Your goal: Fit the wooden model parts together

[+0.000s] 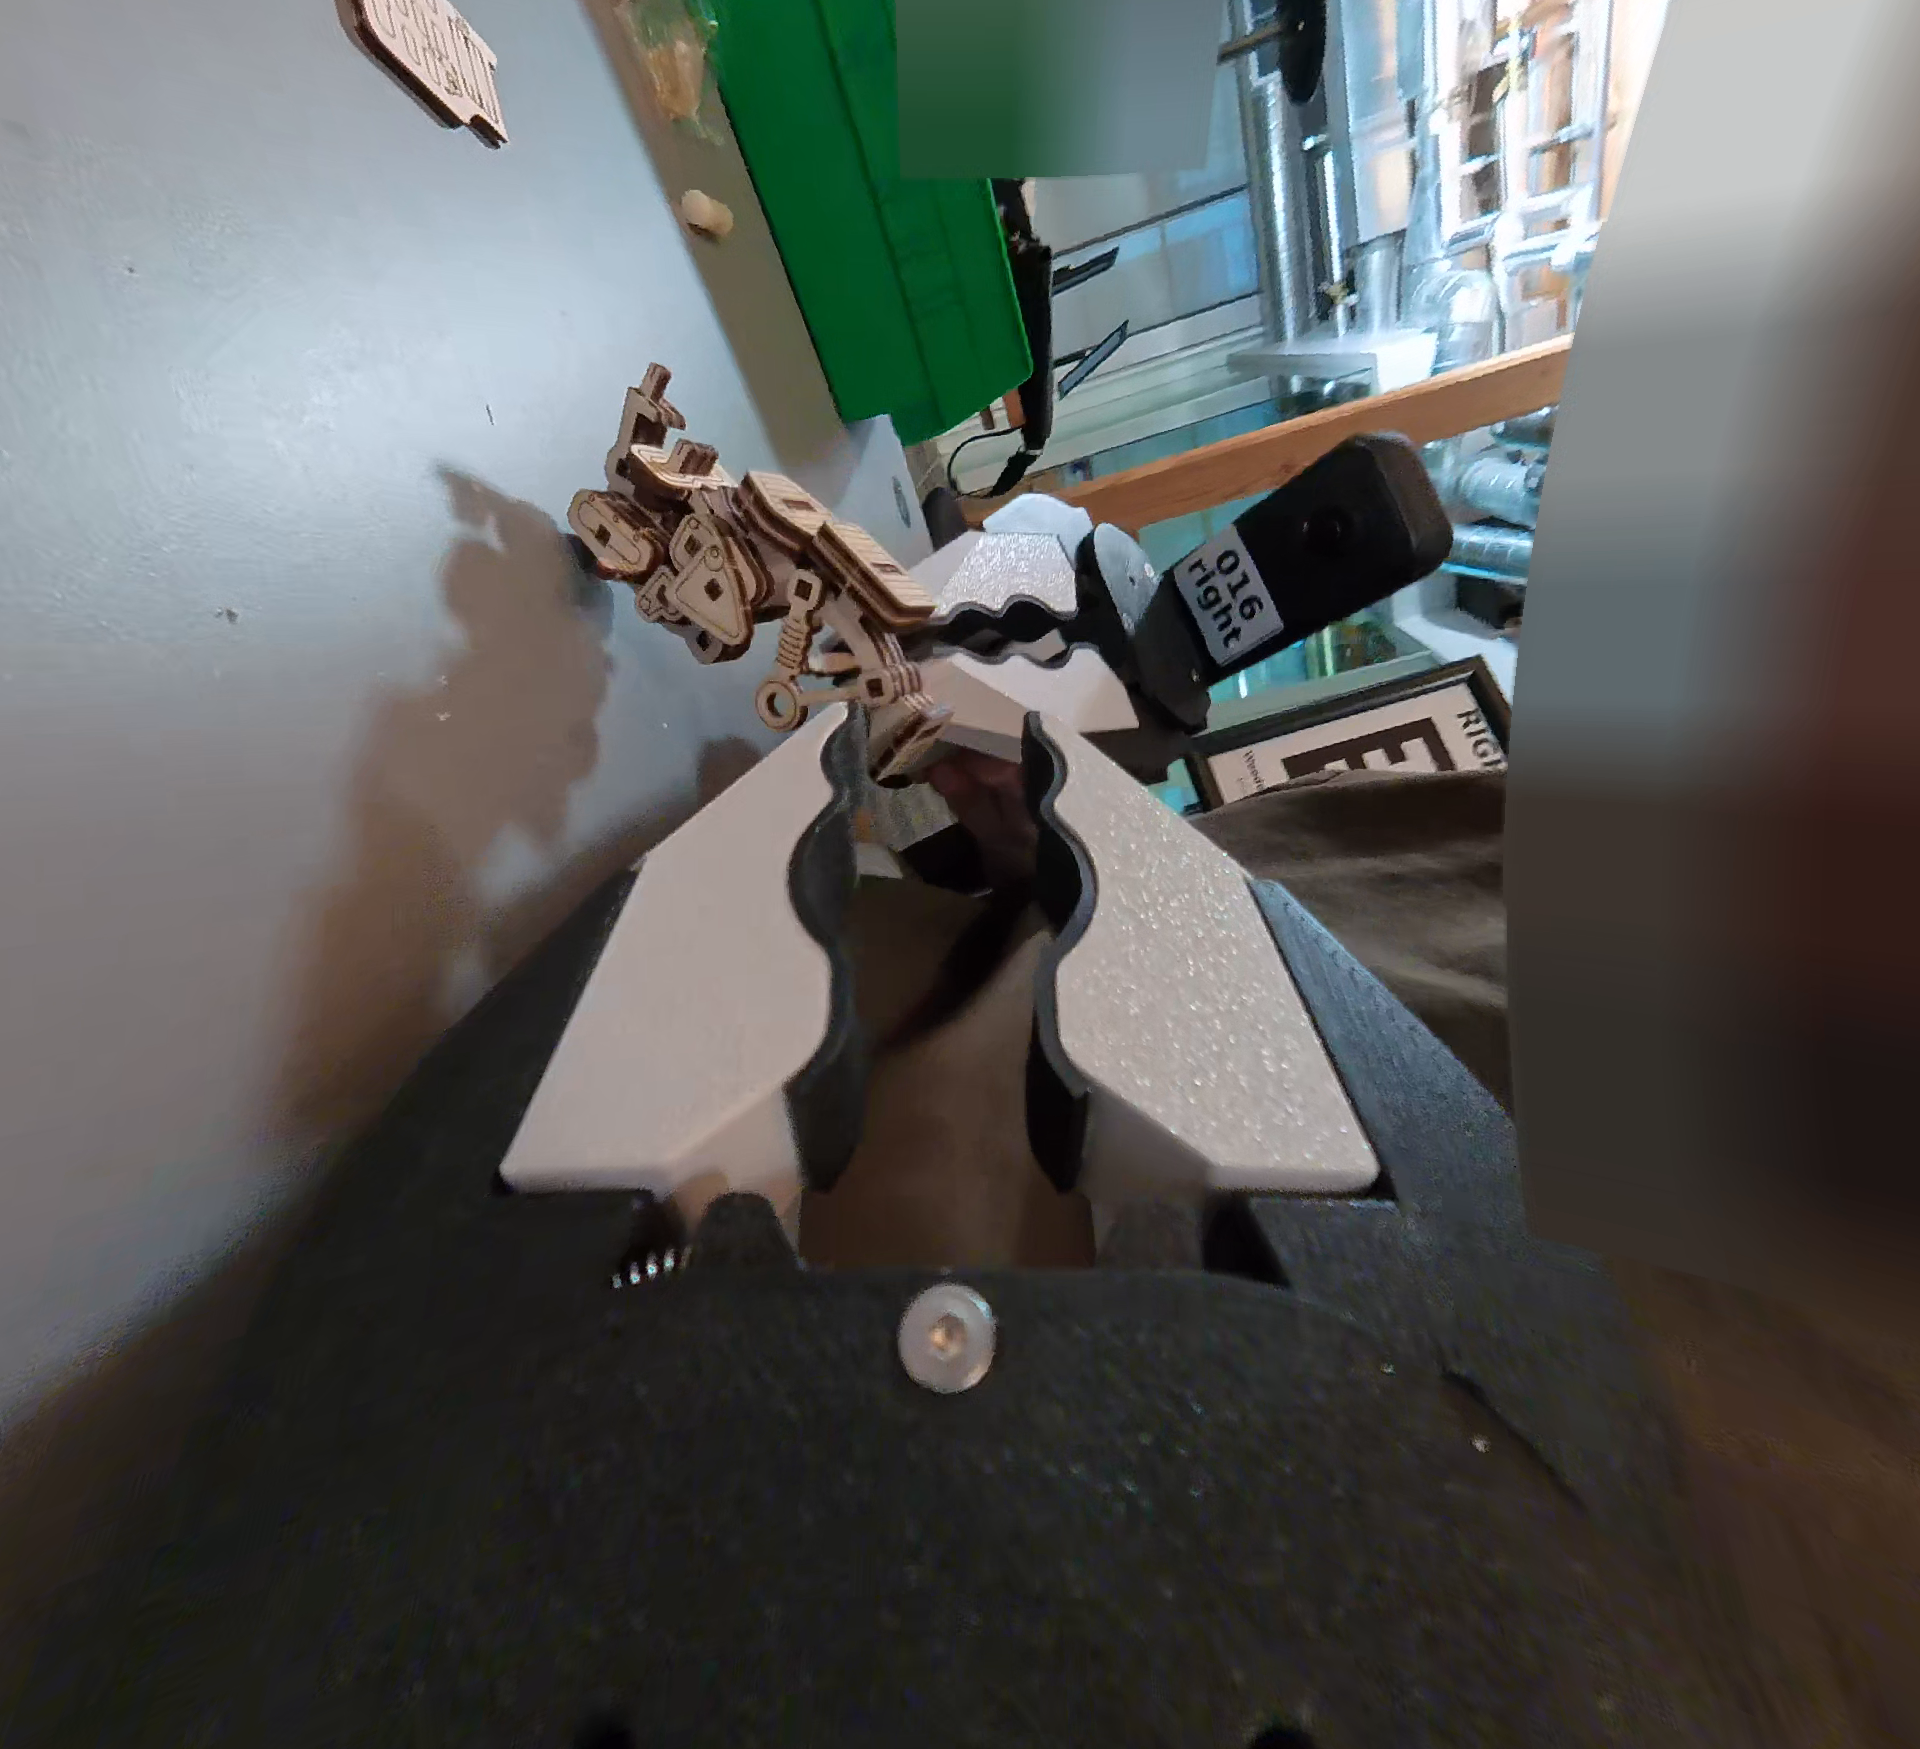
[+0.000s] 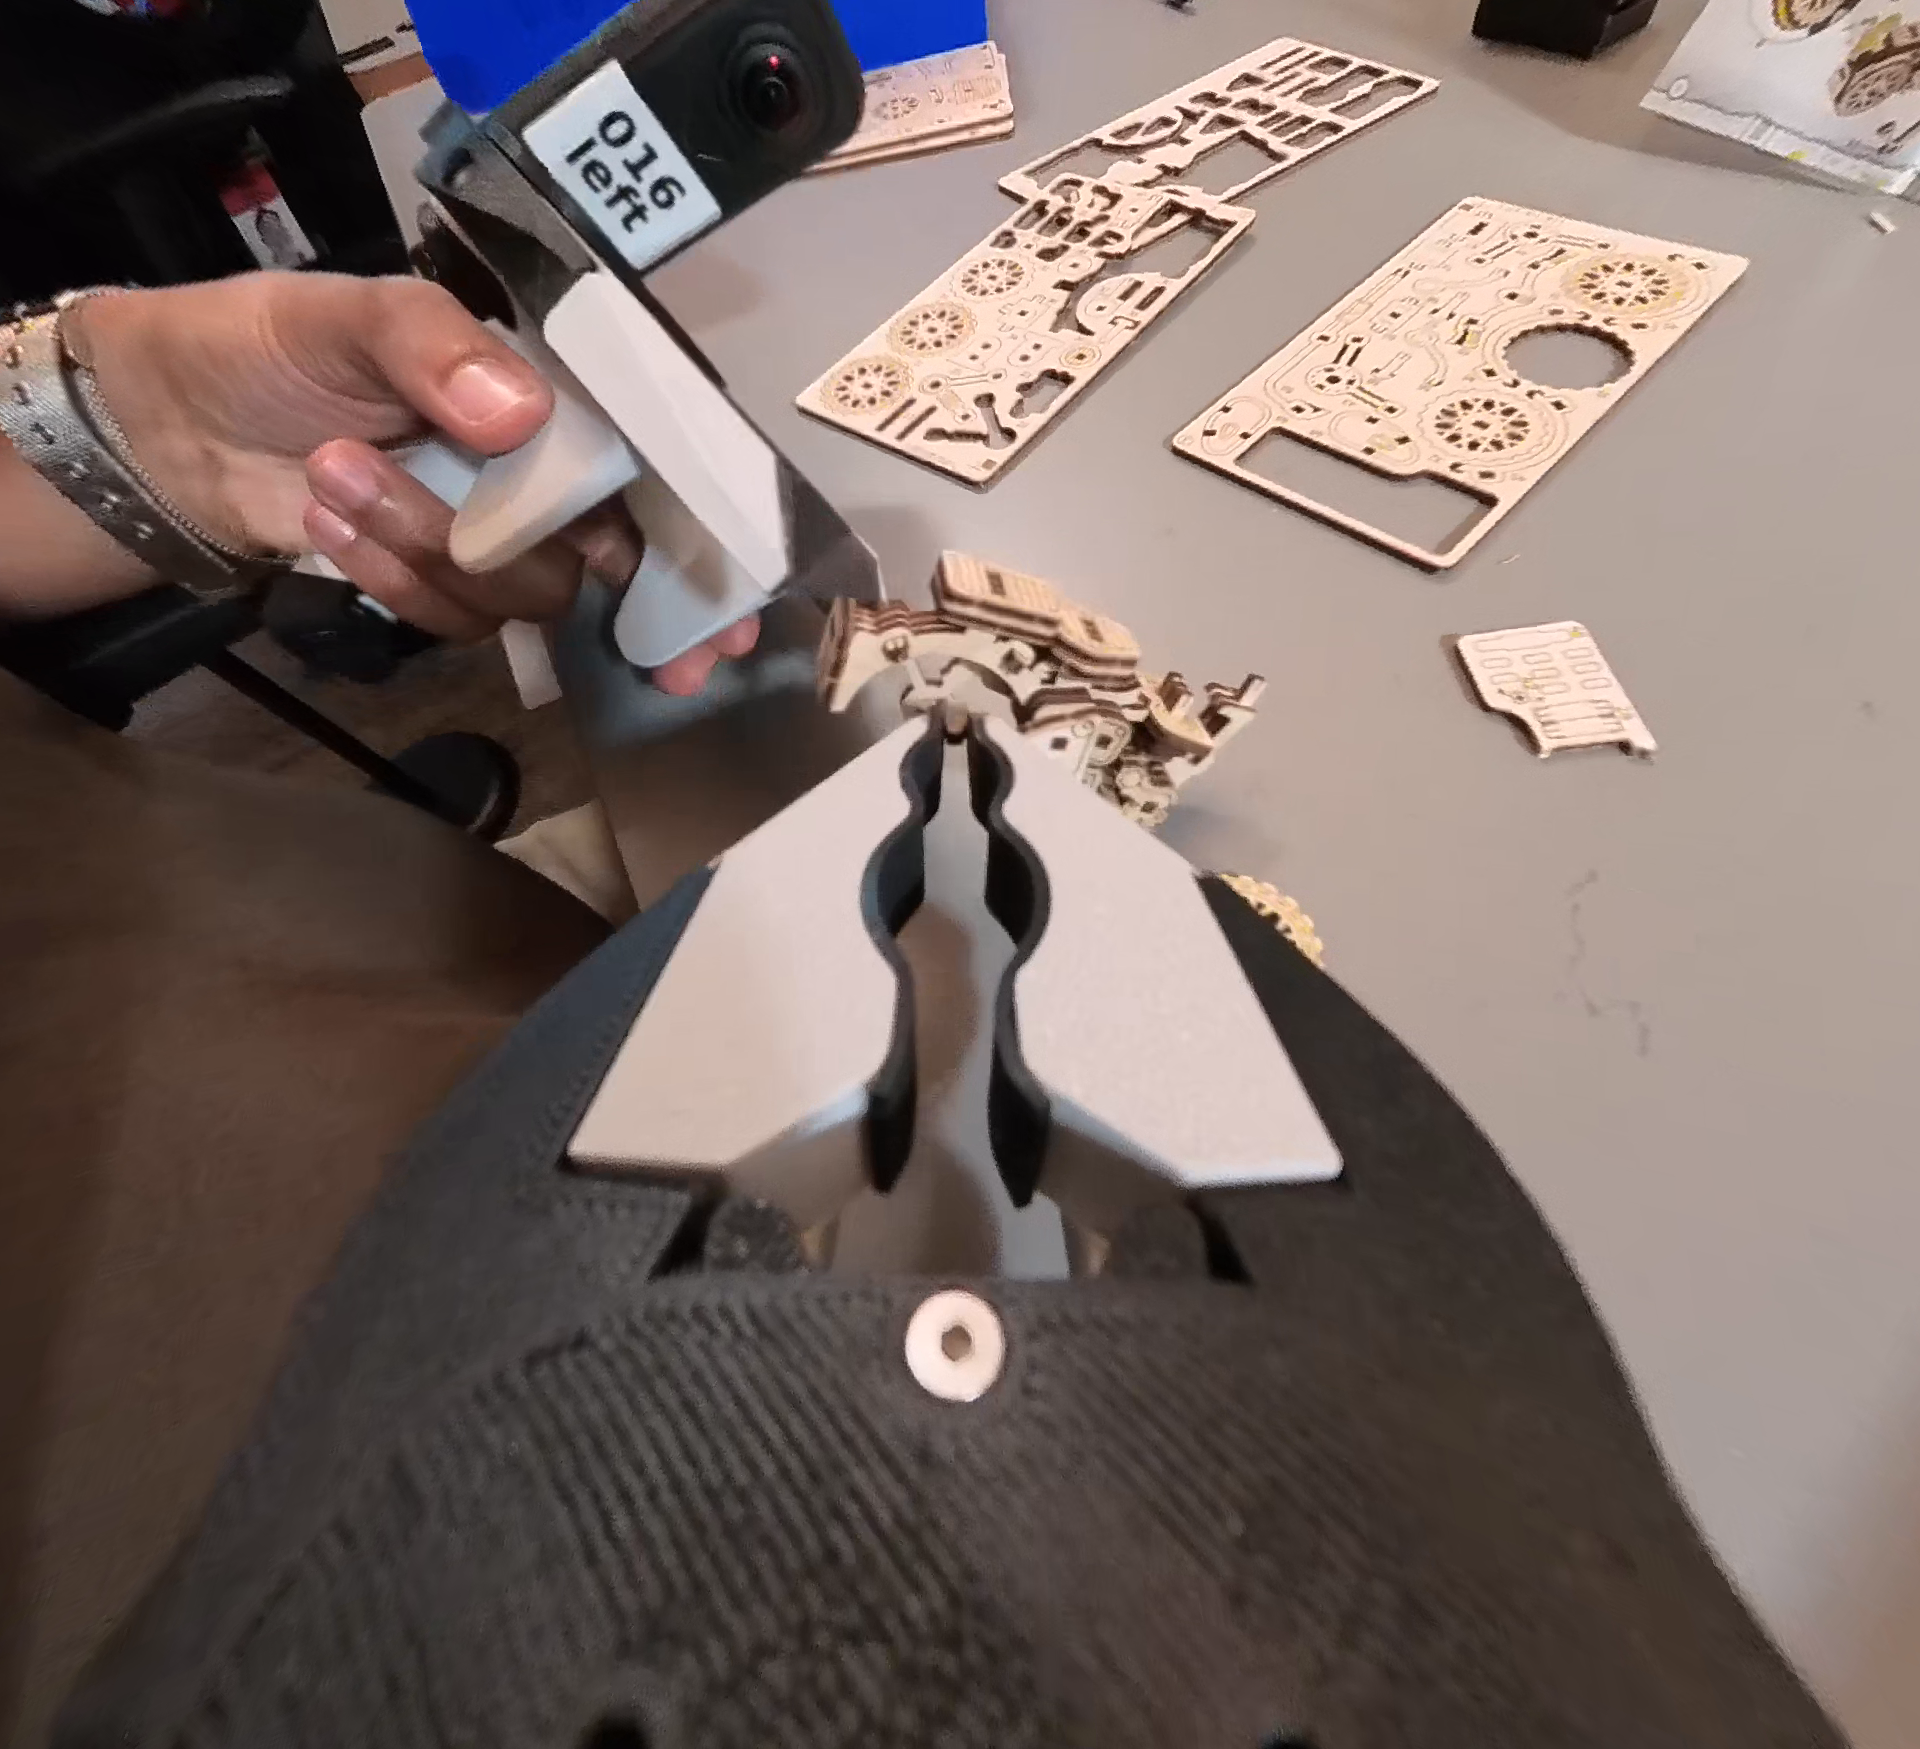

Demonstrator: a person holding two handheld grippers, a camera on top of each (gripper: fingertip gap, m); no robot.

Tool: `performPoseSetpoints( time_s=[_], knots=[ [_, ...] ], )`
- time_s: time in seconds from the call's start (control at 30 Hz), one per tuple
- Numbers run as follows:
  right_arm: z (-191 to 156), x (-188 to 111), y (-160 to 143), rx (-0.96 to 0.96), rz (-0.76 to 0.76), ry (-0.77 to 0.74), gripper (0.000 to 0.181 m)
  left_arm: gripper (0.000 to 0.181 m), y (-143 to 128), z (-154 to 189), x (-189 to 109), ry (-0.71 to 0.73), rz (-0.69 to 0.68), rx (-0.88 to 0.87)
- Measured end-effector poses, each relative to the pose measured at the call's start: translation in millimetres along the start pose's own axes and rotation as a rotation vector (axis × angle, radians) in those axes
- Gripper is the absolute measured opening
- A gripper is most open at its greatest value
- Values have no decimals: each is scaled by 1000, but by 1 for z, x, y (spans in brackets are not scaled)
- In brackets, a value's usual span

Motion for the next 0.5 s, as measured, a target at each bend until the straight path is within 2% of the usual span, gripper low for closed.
performPoseSetpoints(
  time_s=[0.2, 0.5],
  knots=[
    [2, 0, -2, 45, -13, 35, 2, 28, -2, -12, -10, 178, -65, 106],
    [-10, 12, -16, -7, -148, 80, 2, 25, -13, -30, -7, 408, -189, 233]
  ],
)
Point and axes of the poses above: each gripper's, where its closed fingertips meet, x out along the fingers, y out of its top, z = x × y across the jaws, the point moved 3 cm from there along -x, back along the fingers, and after that the axes turned 6 degrees about -z, right-handed, at the moved point
